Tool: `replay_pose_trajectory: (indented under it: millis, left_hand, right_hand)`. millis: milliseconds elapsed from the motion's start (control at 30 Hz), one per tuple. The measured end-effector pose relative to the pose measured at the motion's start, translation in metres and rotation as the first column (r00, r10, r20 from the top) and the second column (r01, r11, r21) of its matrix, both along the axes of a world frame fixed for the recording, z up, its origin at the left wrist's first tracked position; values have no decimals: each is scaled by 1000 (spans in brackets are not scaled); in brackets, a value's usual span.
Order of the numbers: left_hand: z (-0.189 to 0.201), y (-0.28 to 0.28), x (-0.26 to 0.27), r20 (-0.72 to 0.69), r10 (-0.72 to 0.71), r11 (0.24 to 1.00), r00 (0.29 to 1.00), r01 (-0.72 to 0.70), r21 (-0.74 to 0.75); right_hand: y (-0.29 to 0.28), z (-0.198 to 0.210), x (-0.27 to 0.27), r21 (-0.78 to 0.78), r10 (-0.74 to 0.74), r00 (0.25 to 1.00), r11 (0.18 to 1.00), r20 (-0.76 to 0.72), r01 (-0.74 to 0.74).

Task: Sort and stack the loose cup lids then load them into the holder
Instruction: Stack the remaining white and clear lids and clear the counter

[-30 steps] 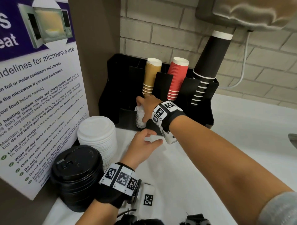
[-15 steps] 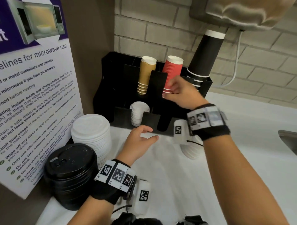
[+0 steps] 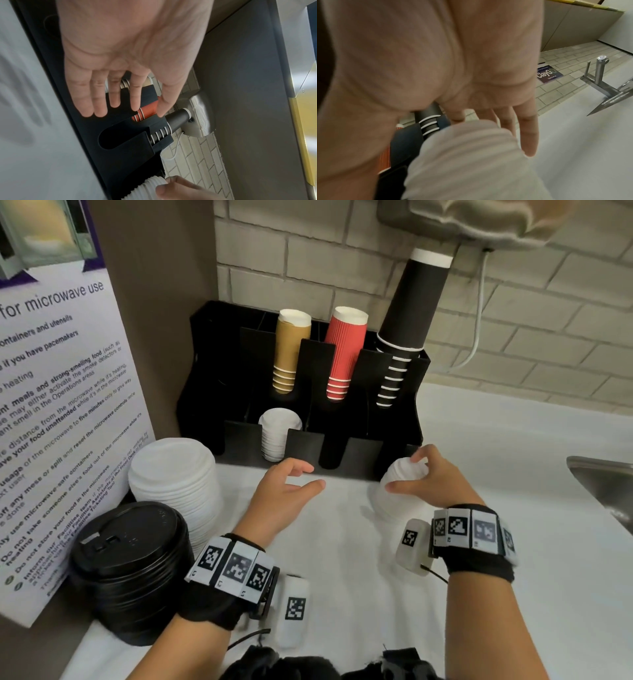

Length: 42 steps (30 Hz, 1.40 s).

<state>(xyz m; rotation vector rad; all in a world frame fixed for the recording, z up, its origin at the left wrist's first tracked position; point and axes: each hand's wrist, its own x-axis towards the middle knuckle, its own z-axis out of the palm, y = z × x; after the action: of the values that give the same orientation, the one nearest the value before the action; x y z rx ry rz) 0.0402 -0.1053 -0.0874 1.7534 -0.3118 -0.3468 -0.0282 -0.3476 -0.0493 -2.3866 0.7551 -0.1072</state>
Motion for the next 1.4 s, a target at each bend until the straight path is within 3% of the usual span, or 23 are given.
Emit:
replay_pose_trajectory:
  millis: [267,367,433,500,600,767,1133,1300,1400]
  left_hand:
    - [-1,2,2,6,3,1000,1000,-3,-9]
    - [-2,2,1,26,3,999,1000,-1,-52]
    - [-1,1,-1,55,-23,995,998,29,-100]
    - [2,-1,-3,82,-80,980,993,93,-174]
    - [7,-3,-6,121,-160,939,980,189,-287]
    - [9,4,-3,192,-103,910,976,170,-378]
    - [8,2,-3,181,-92,894,979,161,-418]
    - [6,2,-3,177,-55,899,983,126,-419]
    - [4,4,0,99,-24,931,995,58,-360]
  right_hand:
    - [-4,-4,4,-44,-38,999,998,1,38]
    - [-1,7,3,-57,-3,995,998,101,9]
    - [11,18,5,19,79,975,996,206,-85]
    - [32,29,10,182,215,938,946,273,-269]
    - [66,33,19,363,415,853,778,316,-513]
    - [84,34,24,394,491,797,695,352,-602]
    - [81,39,22,374,466,810,723,356,-581]
    - [85,38,31,256,499,799,768,335,-587]
    - [88,48,44,156,521,787,792,330,-590]
